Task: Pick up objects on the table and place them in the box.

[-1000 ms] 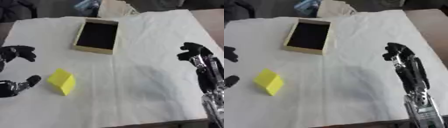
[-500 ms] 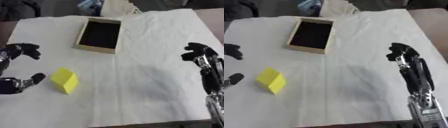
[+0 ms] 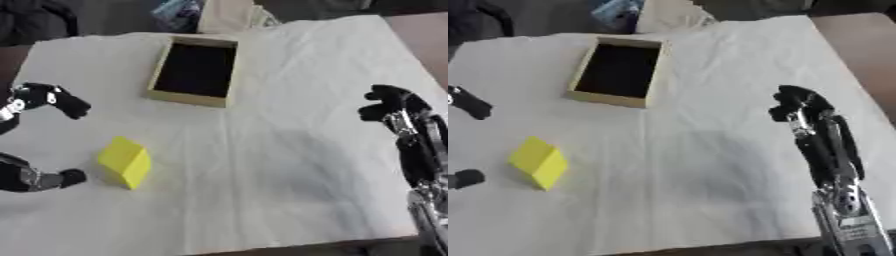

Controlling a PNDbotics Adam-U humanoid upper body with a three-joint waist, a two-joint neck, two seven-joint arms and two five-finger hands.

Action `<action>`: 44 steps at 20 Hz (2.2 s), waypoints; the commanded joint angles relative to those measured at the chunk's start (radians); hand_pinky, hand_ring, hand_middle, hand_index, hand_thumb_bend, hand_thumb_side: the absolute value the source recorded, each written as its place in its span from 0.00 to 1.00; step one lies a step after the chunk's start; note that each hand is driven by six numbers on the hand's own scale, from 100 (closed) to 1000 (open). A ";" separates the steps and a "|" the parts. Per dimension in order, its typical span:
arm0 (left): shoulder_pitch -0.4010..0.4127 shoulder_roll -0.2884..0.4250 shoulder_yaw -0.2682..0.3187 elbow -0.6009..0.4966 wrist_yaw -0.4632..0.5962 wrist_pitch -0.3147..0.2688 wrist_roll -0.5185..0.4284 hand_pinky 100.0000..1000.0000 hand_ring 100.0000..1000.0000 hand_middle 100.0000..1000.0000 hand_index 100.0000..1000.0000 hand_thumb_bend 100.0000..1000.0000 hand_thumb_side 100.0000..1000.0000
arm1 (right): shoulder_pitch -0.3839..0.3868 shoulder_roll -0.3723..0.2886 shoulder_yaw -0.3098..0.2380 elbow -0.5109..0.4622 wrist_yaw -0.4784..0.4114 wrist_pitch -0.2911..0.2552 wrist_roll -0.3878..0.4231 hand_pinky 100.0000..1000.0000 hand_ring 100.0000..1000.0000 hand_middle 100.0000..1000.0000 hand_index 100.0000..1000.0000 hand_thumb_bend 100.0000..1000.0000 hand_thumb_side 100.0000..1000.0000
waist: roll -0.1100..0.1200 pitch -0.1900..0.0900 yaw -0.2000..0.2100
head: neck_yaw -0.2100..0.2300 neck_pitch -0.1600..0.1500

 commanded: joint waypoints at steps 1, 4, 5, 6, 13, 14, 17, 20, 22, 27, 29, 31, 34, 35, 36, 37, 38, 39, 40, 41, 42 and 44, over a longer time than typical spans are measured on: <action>-0.046 0.124 -0.050 0.007 0.005 -0.021 -0.044 0.80 0.67 0.64 0.80 0.60 0.22 | -0.003 -0.021 0.001 -0.013 0.005 -0.001 0.004 0.62 0.59 0.63 0.74 0.35 0.74 | 0.003 -0.019 -0.002 | -0.004 -0.007; -0.096 0.177 -0.101 0.028 0.009 -0.032 -0.079 0.79 0.67 0.64 0.80 0.62 0.22 | -0.003 -0.023 0.002 -0.012 0.005 0.000 0.005 0.62 0.59 0.63 0.74 0.35 0.74 | 0.007 -0.020 -0.006 | -0.002 -0.009; -0.114 0.190 -0.118 0.036 0.007 -0.035 -0.091 0.79 0.68 0.64 0.80 0.62 0.21 | -0.003 -0.023 0.003 -0.012 0.005 0.000 0.006 0.62 0.59 0.63 0.74 0.35 0.74 | 0.008 -0.020 -0.008 | -0.002 -0.010; -0.130 0.199 -0.132 0.045 0.005 -0.037 -0.101 0.79 0.68 0.65 0.80 0.63 0.22 | -0.003 -0.022 0.004 -0.011 0.006 0.000 0.008 0.62 0.59 0.63 0.74 0.35 0.74 | 0.008 -0.019 -0.009 | -0.002 -0.011; -0.211 0.193 -0.197 0.115 -0.073 -0.048 -0.131 0.79 0.70 0.67 0.81 0.68 0.22 | -0.003 -0.020 0.005 -0.009 0.007 0.000 0.009 0.62 0.59 0.63 0.74 0.35 0.74 | 0.011 -0.017 -0.016 | -0.002 -0.011; -0.219 0.189 -0.204 0.125 -0.088 -0.052 -0.135 0.79 0.70 0.67 0.81 0.68 0.22 | -0.002 -0.020 0.005 -0.009 0.007 0.000 0.009 0.62 0.59 0.63 0.74 0.35 0.74 | 0.011 -0.017 -0.017 | -0.002 -0.010; -0.240 0.175 -0.221 0.156 -0.133 -0.064 -0.141 0.79 0.70 0.67 0.81 0.69 0.22 | -0.002 -0.019 0.005 -0.008 0.007 0.000 0.009 0.62 0.59 0.63 0.74 0.35 0.74 | 0.012 -0.017 -0.018 | -0.002 -0.009; -0.260 0.154 -0.236 0.190 -0.167 -0.073 -0.137 0.79 0.70 0.67 0.81 0.70 0.22 | -0.002 -0.018 0.006 -0.007 0.007 0.000 0.009 0.62 0.59 0.63 0.74 0.35 0.74 | 0.012 -0.018 -0.019 | -0.003 -0.008; -0.274 0.139 -0.246 0.210 -0.187 -0.080 -0.131 0.79 0.70 0.67 0.81 0.69 0.22 | -0.001 -0.018 0.006 -0.007 0.007 0.000 0.009 0.62 0.59 0.63 0.74 0.35 0.74 | 0.012 -0.019 -0.019 | -0.003 -0.008; -0.307 0.101 -0.282 0.272 -0.234 -0.095 -0.112 0.80 0.71 0.68 0.81 0.73 0.19 | -0.001 -0.017 0.007 -0.006 0.006 0.000 0.011 0.62 0.59 0.63 0.74 0.35 0.75 | 0.012 -0.021 -0.022 | -0.003 -0.005; -0.316 0.088 -0.296 0.299 -0.254 -0.103 -0.108 0.80 0.72 0.68 0.81 0.72 0.20 | 0.000 -0.017 0.007 -0.006 0.006 0.000 0.011 0.62 0.59 0.63 0.74 0.35 0.74 | 0.011 -0.022 -0.023 | -0.003 -0.004; -0.326 0.073 -0.306 0.329 -0.280 -0.110 -0.099 0.80 0.72 0.69 0.81 0.73 0.20 | 0.001 -0.017 0.007 -0.006 0.005 0.000 0.011 0.62 0.59 0.63 0.74 0.35 0.74 | 0.011 -0.023 -0.025 | -0.004 -0.004; -0.338 0.053 -0.313 0.367 -0.310 -0.119 -0.077 0.80 0.72 0.69 0.81 0.73 0.19 | 0.001 -0.016 0.008 -0.005 0.005 0.000 0.011 0.62 0.59 0.63 0.74 0.35 0.74 | 0.012 -0.024 -0.025 | -0.005 -0.004; -0.342 0.048 -0.313 0.377 -0.317 -0.121 -0.068 0.80 0.72 0.69 0.81 0.73 0.19 | 0.001 -0.016 0.008 -0.005 0.005 0.000 0.011 0.62 0.59 0.63 0.74 0.35 0.74 | 0.012 -0.024 -0.026 | -0.006 -0.004; -0.346 0.041 -0.312 0.386 -0.324 -0.121 -0.057 0.80 0.72 0.69 0.81 0.73 0.19 | 0.001 -0.016 0.008 -0.005 0.004 0.000 0.012 0.62 0.59 0.63 0.74 0.35 0.74 | 0.012 -0.024 -0.026 | -0.007 -0.003; -0.349 0.035 -0.312 0.394 -0.330 -0.121 -0.047 0.81 0.72 0.69 0.81 0.73 0.19 | 0.001 -0.015 0.008 -0.005 0.004 0.000 0.012 0.62 0.59 0.63 0.74 0.35 0.74 | 0.012 -0.025 -0.026 | -0.008 -0.003; -0.353 0.029 -0.313 0.402 -0.335 -0.121 -0.038 0.81 0.72 0.69 0.81 0.73 0.19 | 0.001 -0.015 0.009 -0.005 0.004 0.000 0.012 0.62 0.59 0.63 0.74 0.35 0.74 | 0.012 -0.025 -0.027 | -0.008 -0.003; -0.356 0.024 -0.314 0.409 -0.340 -0.122 -0.031 0.81 0.72 0.69 0.81 0.73 0.19 | 0.001 -0.015 0.009 -0.005 0.004 -0.001 0.012 0.62 0.59 0.63 0.74 0.35 0.74 | 0.011 -0.025 -0.027 | -0.009 -0.002; -0.359 0.018 -0.315 0.416 -0.343 -0.123 -0.025 0.81 0.72 0.69 0.81 0.73 0.19 | 0.001 -0.014 0.009 -0.005 0.004 0.000 0.012 0.62 0.59 0.63 0.74 0.35 0.74 | 0.011 -0.025 -0.028 | -0.009 -0.002; -0.362 0.013 -0.316 0.422 -0.346 -0.124 -0.021 0.81 0.72 0.68 0.81 0.73 0.19 | 0.002 -0.014 0.009 -0.004 0.004 -0.001 0.013 0.62 0.59 0.63 0.74 0.35 0.74 | 0.011 -0.025 -0.029 | -0.008 -0.001; -0.365 0.008 -0.318 0.428 -0.349 -0.125 -0.018 0.81 0.72 0.68 0.81 0.73 0.19 | 0.002 -0.014 0.009 -0.004 0.004 -0.001 0.013 0.62 0.59 0.63 0.74 0.35 0.74 | 0.011 -0.025 -0.030 | -0.008 -0.001; -0.370 0.000 -0.321 0.438 -0.352 -0.129 -0.016 0.81 0.72 0.68 0.81 0.72 0.19 | 0.002 -0.014 0.009 -0.004 0.004 0.000 0.013 0.62 0.59 0.63 0.74 0.35 0.74 | 0.010 -0.025 -0.031 | -0.007 -0.001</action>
